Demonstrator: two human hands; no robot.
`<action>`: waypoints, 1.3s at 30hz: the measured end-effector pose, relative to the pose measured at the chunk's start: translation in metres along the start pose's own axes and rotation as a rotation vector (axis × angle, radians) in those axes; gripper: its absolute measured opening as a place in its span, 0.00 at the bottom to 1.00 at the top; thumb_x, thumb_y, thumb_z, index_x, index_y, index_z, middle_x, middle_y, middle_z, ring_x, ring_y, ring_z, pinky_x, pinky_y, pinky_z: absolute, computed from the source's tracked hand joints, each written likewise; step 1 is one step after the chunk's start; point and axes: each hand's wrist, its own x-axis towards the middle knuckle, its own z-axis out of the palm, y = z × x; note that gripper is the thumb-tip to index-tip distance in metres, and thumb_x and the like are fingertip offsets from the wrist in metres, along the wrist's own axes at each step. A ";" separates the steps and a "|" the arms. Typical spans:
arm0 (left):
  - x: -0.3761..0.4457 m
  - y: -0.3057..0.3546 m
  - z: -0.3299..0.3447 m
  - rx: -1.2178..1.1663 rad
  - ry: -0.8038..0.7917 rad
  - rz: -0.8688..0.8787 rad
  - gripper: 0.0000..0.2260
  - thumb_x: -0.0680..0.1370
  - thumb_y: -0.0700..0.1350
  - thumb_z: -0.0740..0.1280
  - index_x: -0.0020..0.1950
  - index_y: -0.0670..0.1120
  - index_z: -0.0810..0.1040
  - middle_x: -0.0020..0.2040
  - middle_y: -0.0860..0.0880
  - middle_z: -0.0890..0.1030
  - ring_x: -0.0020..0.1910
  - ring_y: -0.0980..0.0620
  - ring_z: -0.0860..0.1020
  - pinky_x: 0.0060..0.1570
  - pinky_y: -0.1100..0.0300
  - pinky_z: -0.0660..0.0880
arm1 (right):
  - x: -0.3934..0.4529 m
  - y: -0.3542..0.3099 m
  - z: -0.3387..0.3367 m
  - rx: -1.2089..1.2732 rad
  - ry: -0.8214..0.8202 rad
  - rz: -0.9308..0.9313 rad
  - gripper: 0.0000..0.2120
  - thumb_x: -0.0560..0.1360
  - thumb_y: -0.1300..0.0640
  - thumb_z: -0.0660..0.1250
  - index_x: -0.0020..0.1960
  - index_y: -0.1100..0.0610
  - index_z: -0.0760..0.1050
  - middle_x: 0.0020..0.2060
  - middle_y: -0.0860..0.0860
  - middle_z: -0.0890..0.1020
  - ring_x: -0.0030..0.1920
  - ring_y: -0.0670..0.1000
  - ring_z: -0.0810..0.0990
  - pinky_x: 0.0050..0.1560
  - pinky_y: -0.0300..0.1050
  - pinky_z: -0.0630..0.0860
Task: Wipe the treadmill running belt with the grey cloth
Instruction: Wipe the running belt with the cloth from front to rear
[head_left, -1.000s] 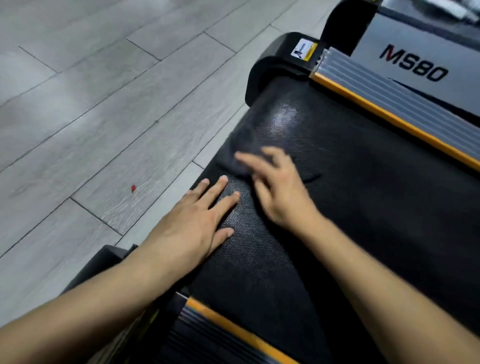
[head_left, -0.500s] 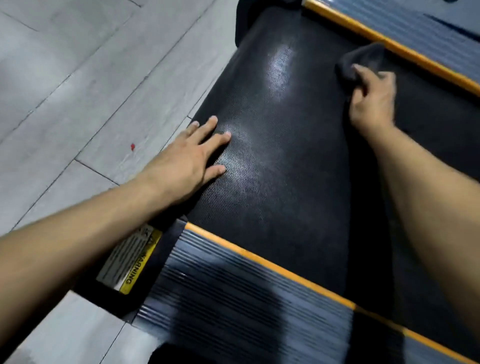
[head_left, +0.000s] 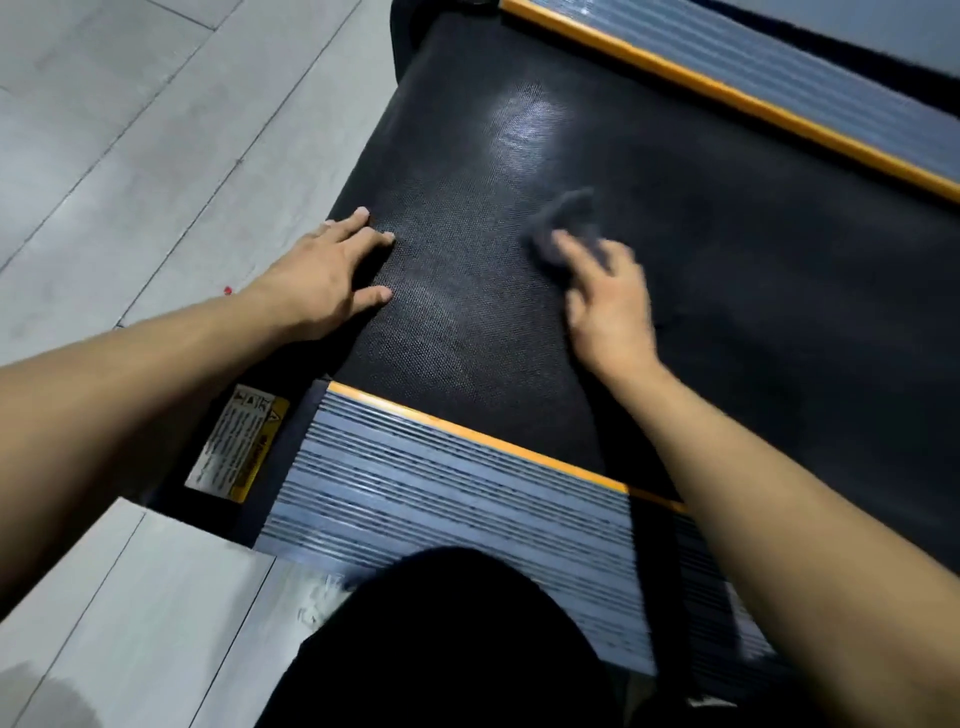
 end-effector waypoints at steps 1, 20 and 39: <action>0.001 -0.001 0.000 0.001 -0.004 -0.003 0.31 0.79 0.53 0.69 0.80 0.50 0.63 0.83 0.42 0.53 0.81 0.39 0.56 0.79 0.50 0.53 | -0.006 0.028 -0.013 -0.064 0.051 0.146 0.29 0.71 0.59 0.60 0.72 0.46 0.71 0.64 0.60 0.73 0.60 0.63 0.74 0.64 0.54 0.72; -0.001 0.017 0.006 0.129 -0.009 -0.072 0.30 0.83 0.49 0.64 0.82 0.45 0.58 0.81 0.35 0.54 0.80 0.36 0.58 0.78 0.50 0.55 | -0.085 -0.106 -0.017 -0.018 -0.247 0.063 0.25 0.74 0.52 0.66 0.71 0.43 0.71 0.57 0.57 0.70 0.56 0.61 0.70 0.57 0.56 0.73; -0.116 0.166 -0.058 -0.825 0.071 -0.039 0.27 0.71 0.63 0.72 0.57 0.41 0.83 0.51 0.41 0.85 0.47 0.50 0.81 0.50 0.53 0.79 | -0.104 -0.147 -0.156 0.613 0.127 0.084 0.22 0.74 0.58 0.69 0.65 0.41 0.72 0.53 0.47 0.72 0.53 0.43 0.75 0.56 0.33 0.71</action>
